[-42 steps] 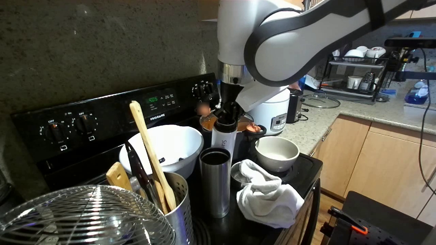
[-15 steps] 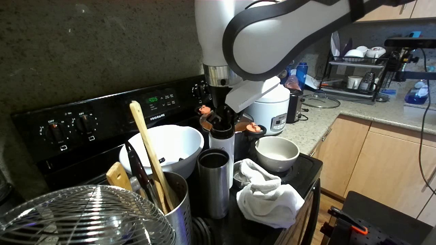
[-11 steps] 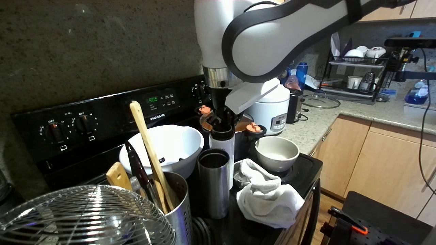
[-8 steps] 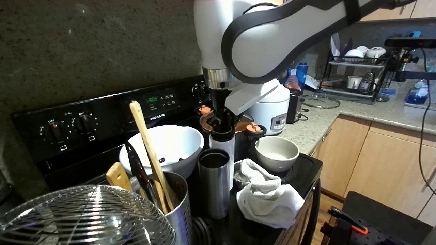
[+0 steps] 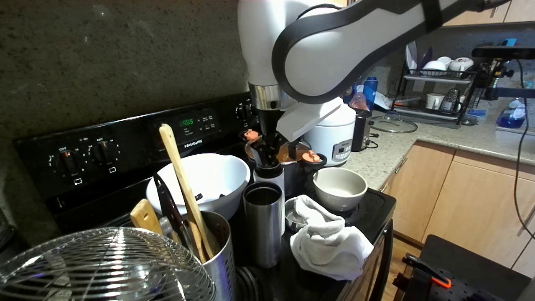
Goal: Put the white flask on the table
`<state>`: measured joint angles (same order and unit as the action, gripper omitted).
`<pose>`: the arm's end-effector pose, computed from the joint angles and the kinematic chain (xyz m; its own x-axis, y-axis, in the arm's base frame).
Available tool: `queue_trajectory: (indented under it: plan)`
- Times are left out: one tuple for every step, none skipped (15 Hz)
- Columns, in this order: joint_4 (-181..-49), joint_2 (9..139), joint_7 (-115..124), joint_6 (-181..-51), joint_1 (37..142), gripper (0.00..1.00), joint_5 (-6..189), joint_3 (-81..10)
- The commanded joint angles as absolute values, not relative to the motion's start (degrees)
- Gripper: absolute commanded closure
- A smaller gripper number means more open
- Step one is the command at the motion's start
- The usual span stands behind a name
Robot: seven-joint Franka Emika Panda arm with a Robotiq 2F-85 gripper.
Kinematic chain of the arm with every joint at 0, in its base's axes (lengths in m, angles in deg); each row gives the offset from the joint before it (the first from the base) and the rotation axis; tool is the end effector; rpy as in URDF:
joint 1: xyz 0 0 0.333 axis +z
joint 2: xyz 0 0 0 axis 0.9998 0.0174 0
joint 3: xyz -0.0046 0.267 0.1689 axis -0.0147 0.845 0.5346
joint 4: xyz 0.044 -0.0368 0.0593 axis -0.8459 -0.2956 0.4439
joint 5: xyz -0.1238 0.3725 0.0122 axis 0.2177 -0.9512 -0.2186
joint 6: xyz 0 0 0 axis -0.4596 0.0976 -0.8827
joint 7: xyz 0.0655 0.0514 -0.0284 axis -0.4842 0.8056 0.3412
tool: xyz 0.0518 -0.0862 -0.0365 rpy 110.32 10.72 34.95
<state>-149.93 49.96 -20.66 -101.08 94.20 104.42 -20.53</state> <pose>0.4863 0.1303 0.4328 0.9909 -0.0714 0.1142 -0.0975 -0.9652 0.2427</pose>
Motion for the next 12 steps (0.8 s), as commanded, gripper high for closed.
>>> queue_trajectory:
  plan:
    - [-148.85, 49.31, -20.33, -99.25, 94.5, 0.0, 105.45, -20.61]
    - [-148.33, 49.28, -20.21, -98.93, 94.45, 0.0, 105.71, -20.63]
    - [-147.88, 49.26, -20.24, -98.69, 94.41, 0.0, 106.05, -20.63]
    - [-147.39, 49.21, -20.15, -98.55, 94.36, 0.0, 106.33, -20.67]
    - [-146.88, 49.2, -20.15, -98.37, 94.31, 0.0, 106.74, -20.67]
    - [-146.34, 49.15, -20.12, -98.18, 94.29, 0.0, 107.05, -20.69]
    - [-145.66, 49.08, -20.08, -97.93, 94.29, 0.0, 107.32, -20.68]
    - [-144.99, 49.01, -20.06, -97.7, 94.29, 0.0, 107.64, -20.67]
    - [-144.11, 48.79, -19.86, -97.47, 94.32, 0.0, 107.76, -20.68]
    - [-143.32, 48.58, -19.87, -97.21, 94.33, 0.0, 108.08, -20.64]
    - [-142.38, 48.26, -19.6, -97.0, 94.39, 0.0, 107.91, -20.64]
    - [-141.4, 47.83, -19.29, -96.58, 94.45, 0.0, 107.65, -20.62]
